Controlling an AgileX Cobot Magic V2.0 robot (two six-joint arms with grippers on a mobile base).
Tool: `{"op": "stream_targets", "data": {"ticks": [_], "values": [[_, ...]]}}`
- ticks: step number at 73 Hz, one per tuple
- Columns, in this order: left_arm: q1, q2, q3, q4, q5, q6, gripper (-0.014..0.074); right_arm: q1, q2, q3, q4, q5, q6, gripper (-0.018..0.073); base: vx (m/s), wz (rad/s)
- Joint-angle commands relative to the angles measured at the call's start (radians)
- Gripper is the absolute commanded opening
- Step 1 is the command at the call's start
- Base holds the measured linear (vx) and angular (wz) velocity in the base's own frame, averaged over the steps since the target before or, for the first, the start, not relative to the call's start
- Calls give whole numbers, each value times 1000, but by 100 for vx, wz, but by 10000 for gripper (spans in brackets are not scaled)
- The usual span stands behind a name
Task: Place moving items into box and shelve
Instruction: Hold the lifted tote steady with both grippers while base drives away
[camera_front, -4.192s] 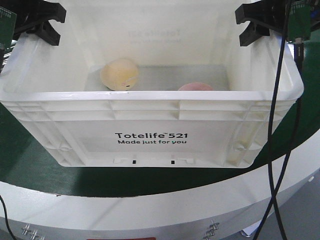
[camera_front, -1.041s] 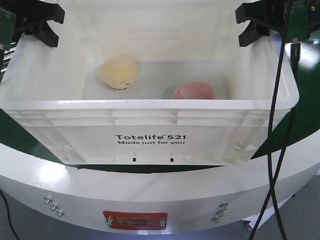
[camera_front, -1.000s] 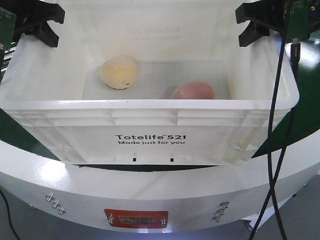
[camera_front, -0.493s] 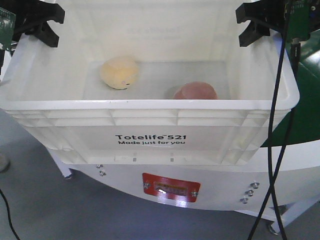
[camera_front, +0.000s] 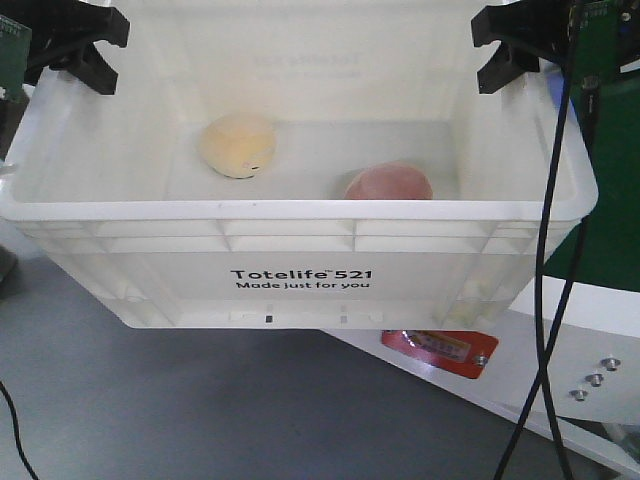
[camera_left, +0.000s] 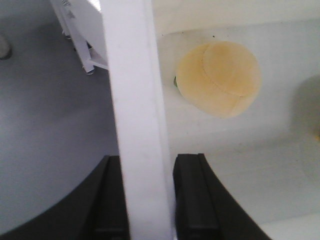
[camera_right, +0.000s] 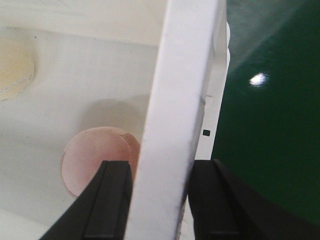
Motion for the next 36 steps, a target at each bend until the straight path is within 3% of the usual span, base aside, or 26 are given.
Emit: {"op": "stream_targets", "data": {"ticks": [1,36], "values": [[-15,-55,-44,-111,-100,-1,-17,10,-59,-43,125,-107,-21,-11,-15,47],[-15,-55,-44,-111,-100,-1,-17,10,-59,-43,125,-106,-21,-11,-13,56]]}}
